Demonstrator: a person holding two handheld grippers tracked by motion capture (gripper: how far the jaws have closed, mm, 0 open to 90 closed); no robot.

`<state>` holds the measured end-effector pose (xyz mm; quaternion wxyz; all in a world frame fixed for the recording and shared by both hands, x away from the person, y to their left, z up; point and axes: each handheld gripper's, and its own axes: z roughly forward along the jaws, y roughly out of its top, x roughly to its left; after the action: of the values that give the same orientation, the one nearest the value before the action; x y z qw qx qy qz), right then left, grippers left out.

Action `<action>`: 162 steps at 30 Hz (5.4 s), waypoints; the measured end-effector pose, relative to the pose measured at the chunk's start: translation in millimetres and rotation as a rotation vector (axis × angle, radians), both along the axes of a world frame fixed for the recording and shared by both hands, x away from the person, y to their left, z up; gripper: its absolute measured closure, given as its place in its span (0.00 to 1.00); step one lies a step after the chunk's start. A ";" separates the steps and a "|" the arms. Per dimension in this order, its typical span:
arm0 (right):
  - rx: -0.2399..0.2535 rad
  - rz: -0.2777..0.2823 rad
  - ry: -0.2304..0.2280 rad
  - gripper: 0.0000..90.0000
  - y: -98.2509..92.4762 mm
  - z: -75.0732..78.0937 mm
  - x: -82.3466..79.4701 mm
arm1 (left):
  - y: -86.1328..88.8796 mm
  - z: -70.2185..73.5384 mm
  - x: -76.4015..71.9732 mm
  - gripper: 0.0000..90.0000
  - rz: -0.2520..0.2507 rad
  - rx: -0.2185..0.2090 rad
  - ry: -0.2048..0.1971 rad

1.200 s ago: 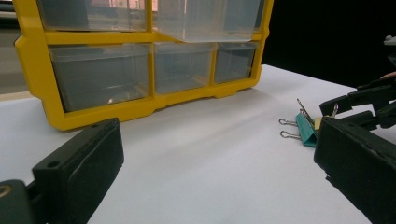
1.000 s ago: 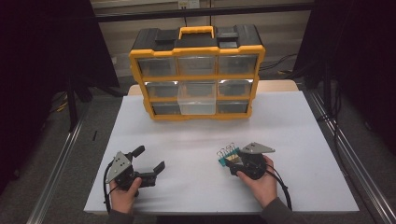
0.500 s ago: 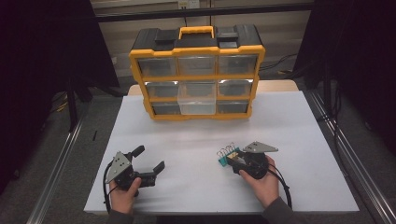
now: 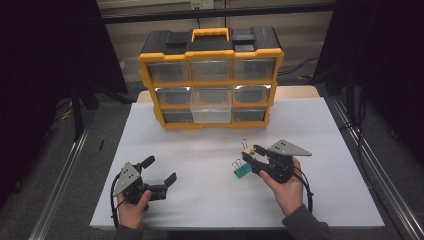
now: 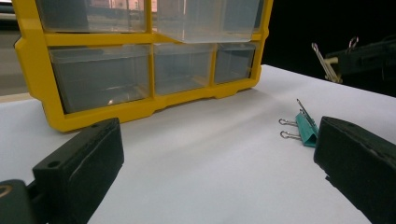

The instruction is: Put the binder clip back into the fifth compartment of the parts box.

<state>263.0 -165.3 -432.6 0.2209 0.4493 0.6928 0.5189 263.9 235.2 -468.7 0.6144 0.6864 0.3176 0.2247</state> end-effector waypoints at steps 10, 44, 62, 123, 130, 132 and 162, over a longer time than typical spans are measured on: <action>0.073 -0.032 -0.092 0.56 -4.2 26.3 10.2 | 0.3 0.3 -0.1 0.02 0.004 -0.005 -0.001; 0.087 -0.020 -0.197 0.56 10.5 96.6 46.9 | 0.6 -0.2 0.8 0.02 -0.003 -0.003 0.000; 0.036 -0.005 -0.226 0.56 38.6 114.7 74.9 | 2.5 0.5 0.8 0.02 -0.004 -0.001 0.001; 0.064 0.035 -0.176 0.08 13.7 67.4 54.2 | 2.2 0.0 1.6 0.02 0.002 0.005 -0.005; 0.036 0.056 -0.165 0.07 7.5 49.6 40.8 | 1.9 0.0 1.4 0.02 0.002 0.003 -0.002; 0.037 0.060 -0.154 0.07 5.2 43.8 38.3 | 1.4 -0.2 1.0 0.02 0.004 -0.001 0.002; -0.100 0.062 0.066 0.10 -15.3 -27.3 22.8 | 1.1 -0.1 1.0 0.02 0.001 0.004 -0.002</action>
<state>285.8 -180.6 -459.8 0.2039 0.4330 0.7383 0.4752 264.9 236.3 -468.8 0.6131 0.6873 0.3170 0.2264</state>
